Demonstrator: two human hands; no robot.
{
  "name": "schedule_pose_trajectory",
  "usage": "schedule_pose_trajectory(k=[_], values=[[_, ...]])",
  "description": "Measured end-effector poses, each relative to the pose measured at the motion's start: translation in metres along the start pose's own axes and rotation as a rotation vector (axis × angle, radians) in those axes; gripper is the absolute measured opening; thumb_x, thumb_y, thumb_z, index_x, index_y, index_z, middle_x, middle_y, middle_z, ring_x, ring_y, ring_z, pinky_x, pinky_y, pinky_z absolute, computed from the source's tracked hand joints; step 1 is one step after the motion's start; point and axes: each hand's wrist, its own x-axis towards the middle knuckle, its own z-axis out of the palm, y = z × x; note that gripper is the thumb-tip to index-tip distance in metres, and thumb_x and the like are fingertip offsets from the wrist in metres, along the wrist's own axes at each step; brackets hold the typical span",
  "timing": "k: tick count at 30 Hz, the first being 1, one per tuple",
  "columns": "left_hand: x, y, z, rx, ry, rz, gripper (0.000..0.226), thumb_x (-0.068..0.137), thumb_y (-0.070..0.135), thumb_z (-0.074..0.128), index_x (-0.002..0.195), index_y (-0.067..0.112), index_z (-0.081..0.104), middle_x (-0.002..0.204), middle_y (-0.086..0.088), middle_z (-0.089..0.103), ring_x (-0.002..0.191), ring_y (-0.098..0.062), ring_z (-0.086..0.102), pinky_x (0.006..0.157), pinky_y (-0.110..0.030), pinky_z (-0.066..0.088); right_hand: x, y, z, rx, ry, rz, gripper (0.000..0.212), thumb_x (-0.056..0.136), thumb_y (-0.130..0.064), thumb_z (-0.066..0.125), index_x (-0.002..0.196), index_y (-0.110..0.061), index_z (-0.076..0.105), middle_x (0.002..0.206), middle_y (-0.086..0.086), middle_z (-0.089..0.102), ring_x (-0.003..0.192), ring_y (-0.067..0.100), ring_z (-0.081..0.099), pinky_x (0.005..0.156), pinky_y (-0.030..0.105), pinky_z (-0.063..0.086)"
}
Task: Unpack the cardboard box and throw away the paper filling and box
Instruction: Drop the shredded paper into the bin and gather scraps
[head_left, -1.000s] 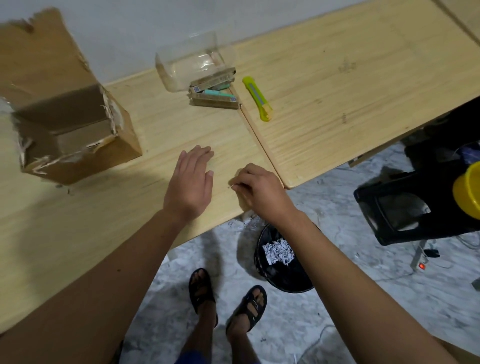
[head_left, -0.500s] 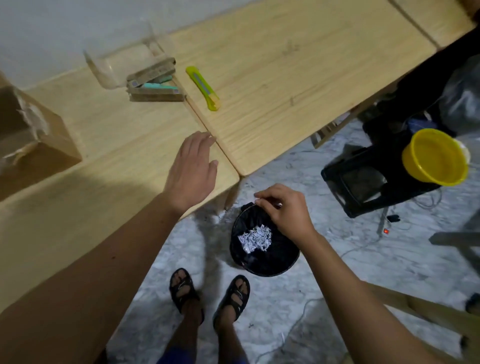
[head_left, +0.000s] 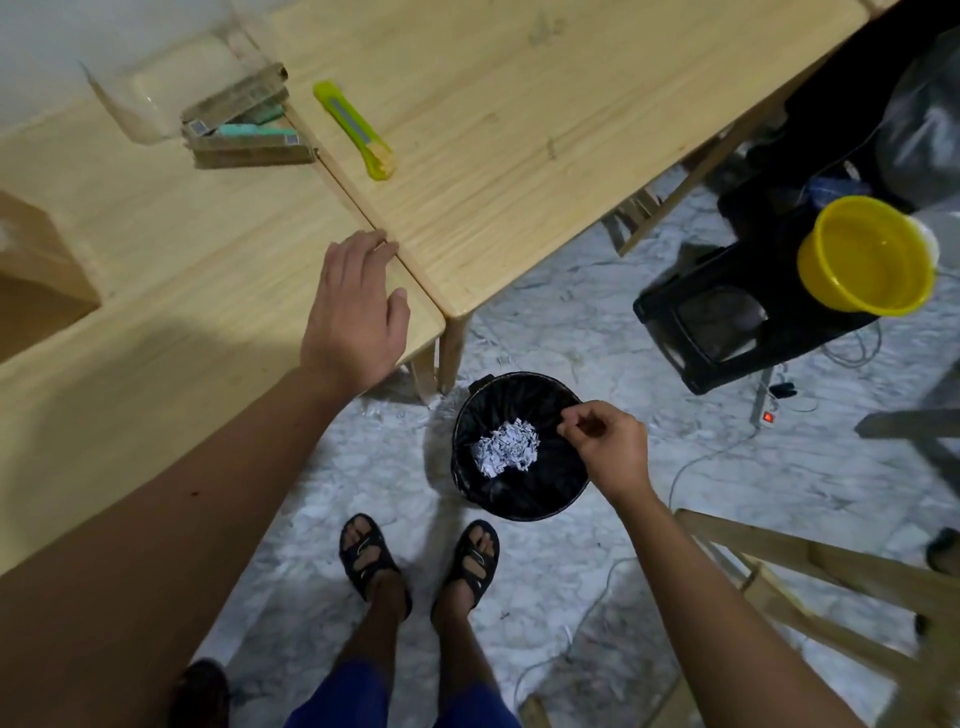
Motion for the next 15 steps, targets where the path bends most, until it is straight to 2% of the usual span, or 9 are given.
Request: schedule_pose_trajectory(k=[2,5,9,15], values=[[0.0,-0.001,0.0,-0.002,-0.005,0.001,0.046,0.1,0.018,0.049,0.142,-0.001,0.048,0.147,-0.019,0.048,0.144,-0.035,0.039,0.125,-0.053,0.021,0.0,-0.007,-0.002,0.073,0.007,0.024,0.016,0.08,0.002,0.082,0.088,-0.01,0.075,0.078,0.002,0.072,0.069,0.001,0.068,0.073,0.018,0.055],[-0.001,0.001,-0.003,-0.036,-0.007,-0.01,0.047,0.1,0.018,0.05,0.143,0.0,0.048,0.15,-0.018,0.047,0.144,-0.033,0.038,0.125,-0.051,0.023,0.001,-0.019,-0.005,0.137,0.005,0.026,0.018,0.077,0.001,0.085,0.09,-0.006,0.075,0.079,0.005,0.07,0.067,0.001,0.064,0.072,0.012,0.053],[-0.005,-0.001,-0.023,-0.108,0.033,-0.037,0.052,0.096,0.015,0.055,0.146,0.002,0.046,0.15,-0.014,0.048,0.139,-0.031,0.042,0.117,-0.047,0.037,0.0,-0.058,-0.004,0.159,-0.003,-0.049,0.015,0.08,-0.003,0.084,0.092,-0.008,0.075,0.079,0.005,0.071,0.067,0.001,0.063,0.071,0.013,0.051],[-0.013,-0.036,-0.078,-0.137,0.099,-0.126,0.053,0.096,0.021,0.056,0.146,0.009,0.045,0.151,-0.007,0.045,0.139,-0.027,0.041,0.107,-0.049,0.048,0.003,-0.184,0.018,0.209,-0.072,-0.359,0.017,0.083,-0.023,0.084,0.099,-0.019,0.078,0.083,-0.008,0.075,0.077,0.01,0.069,0.072,0.017,0.055]])
